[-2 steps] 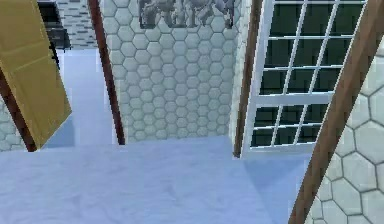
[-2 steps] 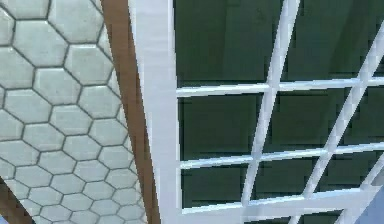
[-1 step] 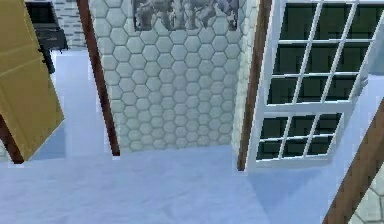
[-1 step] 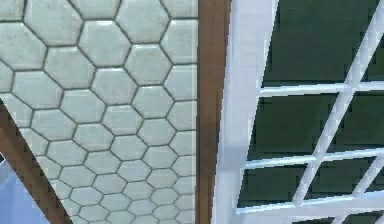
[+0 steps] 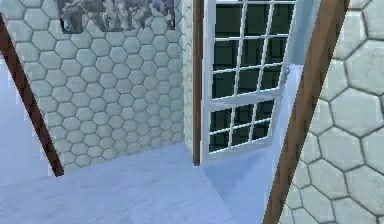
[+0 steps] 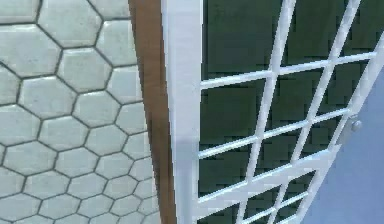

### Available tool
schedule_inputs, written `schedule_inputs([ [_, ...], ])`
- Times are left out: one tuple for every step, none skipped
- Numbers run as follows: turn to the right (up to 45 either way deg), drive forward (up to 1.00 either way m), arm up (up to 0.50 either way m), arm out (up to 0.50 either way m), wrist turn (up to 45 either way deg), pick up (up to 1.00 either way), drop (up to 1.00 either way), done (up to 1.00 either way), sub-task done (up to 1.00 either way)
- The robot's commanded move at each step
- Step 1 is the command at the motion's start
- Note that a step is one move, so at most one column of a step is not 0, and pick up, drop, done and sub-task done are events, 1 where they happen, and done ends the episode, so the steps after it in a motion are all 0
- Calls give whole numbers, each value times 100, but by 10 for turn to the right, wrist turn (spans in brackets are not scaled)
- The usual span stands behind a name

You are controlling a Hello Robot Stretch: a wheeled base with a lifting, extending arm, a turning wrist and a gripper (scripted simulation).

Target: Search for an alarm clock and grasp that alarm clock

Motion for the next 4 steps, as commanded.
schedule_inputs([
  [0, 95, 0, 0, 0, 0, 0, 0, 0],
  [450, 0, 0, 0, 0, 0, 0, 0, 0],
  [210, 0, 0, 0, 0, 0, 0, 0, 0],
  [0, 100, 0, 0, 0, 0, 0, 0, 0],
])
